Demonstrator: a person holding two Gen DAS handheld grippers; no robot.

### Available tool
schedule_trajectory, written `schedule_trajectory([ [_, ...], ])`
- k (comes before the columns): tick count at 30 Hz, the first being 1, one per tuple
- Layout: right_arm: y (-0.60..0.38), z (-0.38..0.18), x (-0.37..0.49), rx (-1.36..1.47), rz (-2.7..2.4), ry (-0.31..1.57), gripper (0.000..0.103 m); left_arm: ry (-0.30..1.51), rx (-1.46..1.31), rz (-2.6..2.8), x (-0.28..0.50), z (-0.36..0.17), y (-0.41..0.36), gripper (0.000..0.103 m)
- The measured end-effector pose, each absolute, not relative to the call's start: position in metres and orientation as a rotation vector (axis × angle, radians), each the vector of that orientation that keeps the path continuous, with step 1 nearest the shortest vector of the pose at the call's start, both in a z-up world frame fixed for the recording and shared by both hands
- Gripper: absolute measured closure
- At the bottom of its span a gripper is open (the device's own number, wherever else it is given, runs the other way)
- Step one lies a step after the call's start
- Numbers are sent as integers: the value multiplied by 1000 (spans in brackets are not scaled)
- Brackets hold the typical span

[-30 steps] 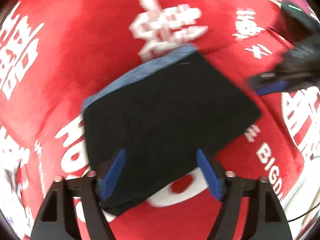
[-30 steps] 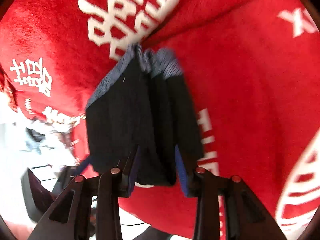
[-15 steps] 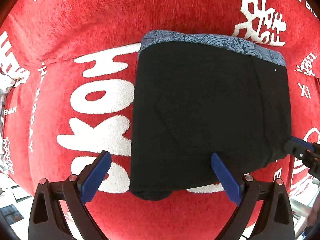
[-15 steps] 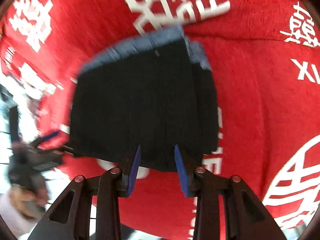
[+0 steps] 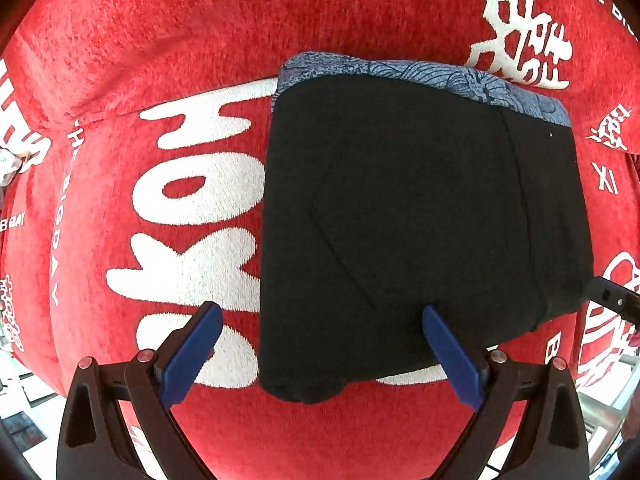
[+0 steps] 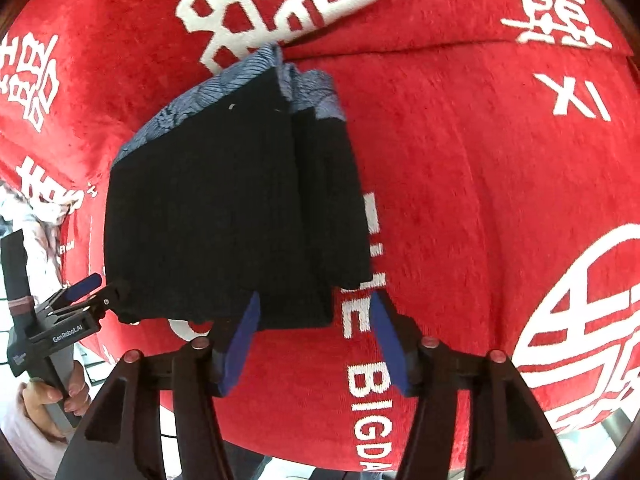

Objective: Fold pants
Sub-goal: 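Press and square the folded stack with both open grippers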

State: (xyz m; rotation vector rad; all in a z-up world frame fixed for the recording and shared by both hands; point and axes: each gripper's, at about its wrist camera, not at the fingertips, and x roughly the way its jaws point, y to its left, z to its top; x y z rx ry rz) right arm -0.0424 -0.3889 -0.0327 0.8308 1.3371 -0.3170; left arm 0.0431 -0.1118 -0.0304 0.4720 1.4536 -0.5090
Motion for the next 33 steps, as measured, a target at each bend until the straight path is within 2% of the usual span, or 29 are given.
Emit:
schedule_trajectory([
  [14, -399, -37, -41, 853, -324, 1320, 25, 1469, 467, -510, 46, -34, -116, 1],
  [33, -398, -48, -35, 899, -319, 1336, 23, 1524, 386, -545, 74, -43, -100, 1],
])
